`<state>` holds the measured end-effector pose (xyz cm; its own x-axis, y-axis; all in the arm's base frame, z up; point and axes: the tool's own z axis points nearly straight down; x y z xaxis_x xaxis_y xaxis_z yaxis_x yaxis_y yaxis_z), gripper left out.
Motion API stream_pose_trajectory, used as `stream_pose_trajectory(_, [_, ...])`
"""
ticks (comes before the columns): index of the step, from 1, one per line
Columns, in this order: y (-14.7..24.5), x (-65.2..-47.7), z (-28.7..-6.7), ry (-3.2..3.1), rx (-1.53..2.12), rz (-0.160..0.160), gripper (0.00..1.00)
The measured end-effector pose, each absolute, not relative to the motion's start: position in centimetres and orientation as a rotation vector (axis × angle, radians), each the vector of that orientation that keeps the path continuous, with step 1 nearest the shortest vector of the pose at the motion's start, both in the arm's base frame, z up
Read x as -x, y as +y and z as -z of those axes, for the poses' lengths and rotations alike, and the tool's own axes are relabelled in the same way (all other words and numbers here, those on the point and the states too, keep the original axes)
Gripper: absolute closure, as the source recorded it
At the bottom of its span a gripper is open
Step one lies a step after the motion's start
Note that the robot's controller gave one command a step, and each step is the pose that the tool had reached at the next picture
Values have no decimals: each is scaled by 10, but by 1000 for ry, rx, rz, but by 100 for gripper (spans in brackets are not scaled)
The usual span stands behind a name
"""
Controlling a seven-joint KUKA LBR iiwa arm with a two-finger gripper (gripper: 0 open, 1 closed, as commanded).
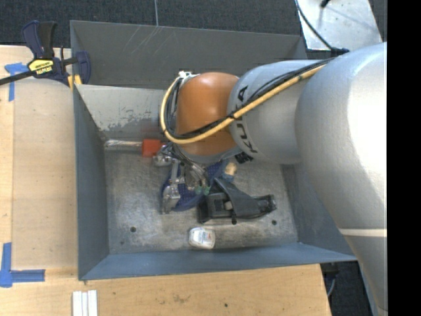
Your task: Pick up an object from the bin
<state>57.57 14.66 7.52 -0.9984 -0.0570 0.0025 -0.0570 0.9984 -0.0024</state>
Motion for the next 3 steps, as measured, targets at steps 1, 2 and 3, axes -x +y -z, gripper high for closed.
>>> stream_pose_trajectory(1, [87,-546,-75,-3146,-334,9,0])
stream_pose_trajectory(2, [89,-548,-76,-3152,-335,9,100])
stream_pose_trajectory(3, [83,-552,-252,-3126,-415,0,100])
